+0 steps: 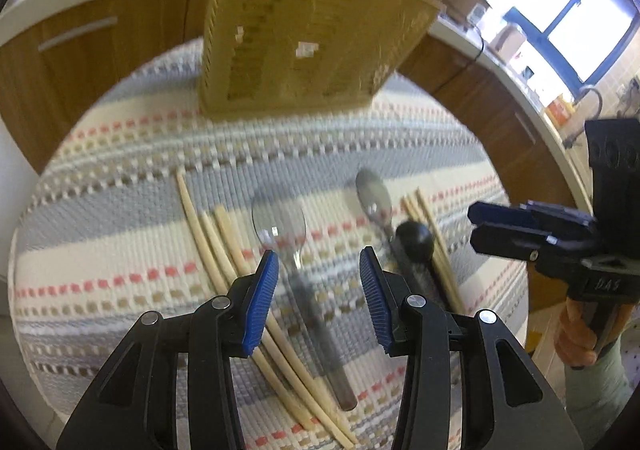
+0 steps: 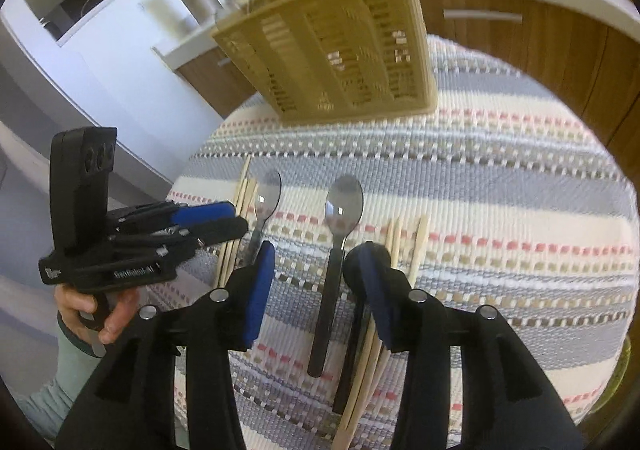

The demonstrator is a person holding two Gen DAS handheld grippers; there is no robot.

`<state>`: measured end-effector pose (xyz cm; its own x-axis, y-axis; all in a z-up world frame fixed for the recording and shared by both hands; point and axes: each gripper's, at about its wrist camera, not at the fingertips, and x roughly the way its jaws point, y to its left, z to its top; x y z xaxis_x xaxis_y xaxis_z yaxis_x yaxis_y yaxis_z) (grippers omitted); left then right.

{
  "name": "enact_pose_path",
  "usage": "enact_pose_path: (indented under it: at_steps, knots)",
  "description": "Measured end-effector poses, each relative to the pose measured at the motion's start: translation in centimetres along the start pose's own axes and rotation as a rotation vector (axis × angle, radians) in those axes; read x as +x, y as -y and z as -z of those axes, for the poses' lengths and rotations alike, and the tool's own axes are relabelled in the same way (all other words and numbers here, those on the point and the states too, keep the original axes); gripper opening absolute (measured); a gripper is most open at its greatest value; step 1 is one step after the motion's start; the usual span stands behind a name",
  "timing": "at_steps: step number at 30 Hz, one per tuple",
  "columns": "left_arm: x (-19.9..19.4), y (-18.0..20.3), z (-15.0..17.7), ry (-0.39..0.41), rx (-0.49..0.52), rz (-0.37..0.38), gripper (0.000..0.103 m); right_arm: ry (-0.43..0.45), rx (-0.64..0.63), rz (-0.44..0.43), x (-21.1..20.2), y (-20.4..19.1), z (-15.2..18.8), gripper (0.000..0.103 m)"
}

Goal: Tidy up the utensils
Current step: 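Grasp a clear spoon with the left gripper while the right gripper grasps a spoon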

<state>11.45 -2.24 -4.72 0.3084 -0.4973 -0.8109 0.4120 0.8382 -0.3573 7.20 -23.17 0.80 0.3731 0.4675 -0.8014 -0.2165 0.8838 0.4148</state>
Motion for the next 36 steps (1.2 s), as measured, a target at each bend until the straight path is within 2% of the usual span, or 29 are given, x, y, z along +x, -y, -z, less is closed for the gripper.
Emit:
enact_pose_path:
  at_steps: [8, 12, 19, 22, 26, 28, 36]
  knots:
    - [2.0, 2.2, 0.9, -0.057, 0.086, -0.056, 0.041, -0.137, 0.054, -0.001, 4.6, 0.5, -1.5, 0.041]
    - [2.9, 2.8, 1.0, -0.066, 0.112, -0.096, 0.041, -0.175, 0.028, 0.045, 6.4, 0.0, -2.1, 0.038]
    - [3.5, 3.1, 0.7, -0.073, 0.134, -0.088, 0.040, -0.243, -0.005, 0.115, 9.4, -1.4, -2.9, 0.033]
    - [3.5, 3.0, 0.5, -0.074, 0.143, -0.096, 0.040, -0.255, -0.050, 0.161, 10.4, -2.7, -2.9, 0.029]
    - [4.4, 3.6, -0.1, -0.084, 0.170, -0.121, 0.040, -0.286, -0.077, 0.226, 11.6, -3.4, -3.2, 0.014]
    - [4.6, 3.9, -0.3, -0.096, 0.191, -0.136, 0.040, -0.295, -0.080, 0.234, 11.9, -3.5, -3.4, 0.010]
    - [6.3, 4.8, -1.9, -0.152, 0.186, -0.192, 0.039, -0.287, -0.064, 0.200, 11.4, -2.8, -3.7, 0.009]
